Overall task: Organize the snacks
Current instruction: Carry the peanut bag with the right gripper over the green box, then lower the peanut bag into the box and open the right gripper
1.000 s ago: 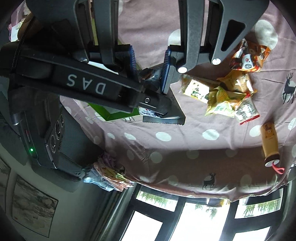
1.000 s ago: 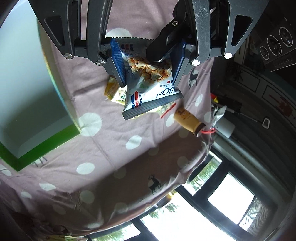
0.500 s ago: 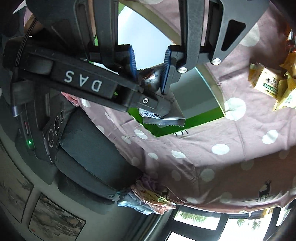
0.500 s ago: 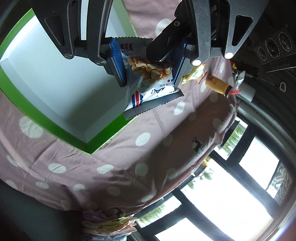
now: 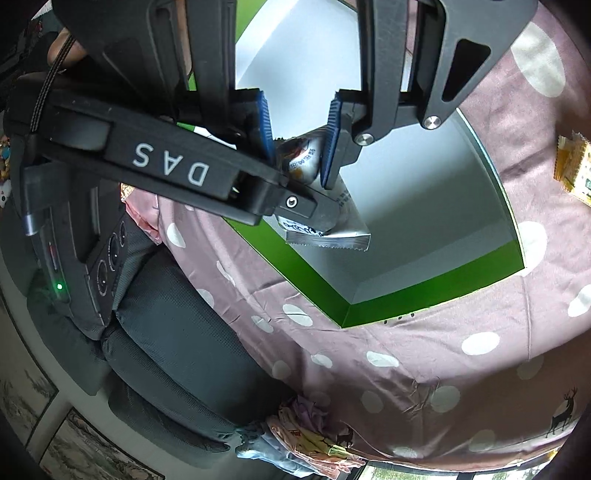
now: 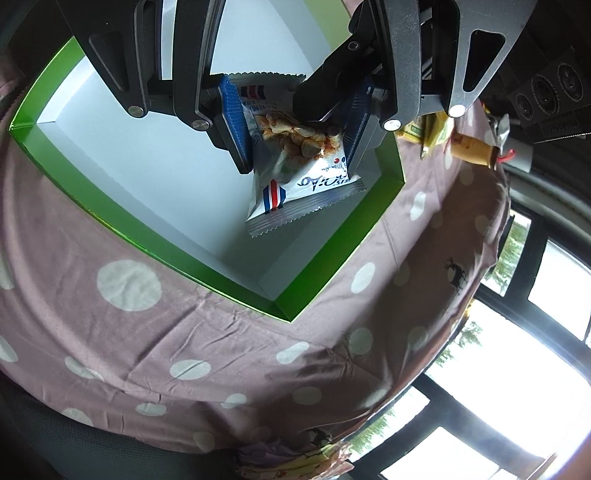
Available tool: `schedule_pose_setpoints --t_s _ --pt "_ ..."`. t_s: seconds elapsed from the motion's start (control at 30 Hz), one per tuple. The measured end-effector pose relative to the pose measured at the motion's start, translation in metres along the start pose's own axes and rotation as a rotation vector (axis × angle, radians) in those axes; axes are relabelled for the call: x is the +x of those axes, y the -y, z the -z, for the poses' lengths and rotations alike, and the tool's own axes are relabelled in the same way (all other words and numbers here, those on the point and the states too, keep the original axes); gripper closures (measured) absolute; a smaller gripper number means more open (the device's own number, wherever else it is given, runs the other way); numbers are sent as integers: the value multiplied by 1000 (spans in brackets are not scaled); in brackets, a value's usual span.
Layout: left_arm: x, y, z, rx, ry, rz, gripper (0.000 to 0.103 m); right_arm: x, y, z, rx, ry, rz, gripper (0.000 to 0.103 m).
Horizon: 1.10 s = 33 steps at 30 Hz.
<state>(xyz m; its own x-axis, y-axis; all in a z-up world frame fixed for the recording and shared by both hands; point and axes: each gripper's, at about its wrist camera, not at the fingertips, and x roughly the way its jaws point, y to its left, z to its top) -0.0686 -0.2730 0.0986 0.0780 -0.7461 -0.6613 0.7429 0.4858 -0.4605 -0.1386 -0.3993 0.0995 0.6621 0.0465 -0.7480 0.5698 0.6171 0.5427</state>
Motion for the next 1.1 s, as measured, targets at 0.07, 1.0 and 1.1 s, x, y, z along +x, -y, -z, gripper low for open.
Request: schedule_pose_setpoints --t_s 0.07,1.0,1.1 --pt "5 -2 1 -6 -15 -16 81 5 3 0 10 -18 3 52" --pt "9 -47 12 -5 -5 -345 90 53 -5 4 41 -126 -2 52" --pt "8 -53 8 -20 -9 -353 94 65 -7 6 60 -157 -40 52"
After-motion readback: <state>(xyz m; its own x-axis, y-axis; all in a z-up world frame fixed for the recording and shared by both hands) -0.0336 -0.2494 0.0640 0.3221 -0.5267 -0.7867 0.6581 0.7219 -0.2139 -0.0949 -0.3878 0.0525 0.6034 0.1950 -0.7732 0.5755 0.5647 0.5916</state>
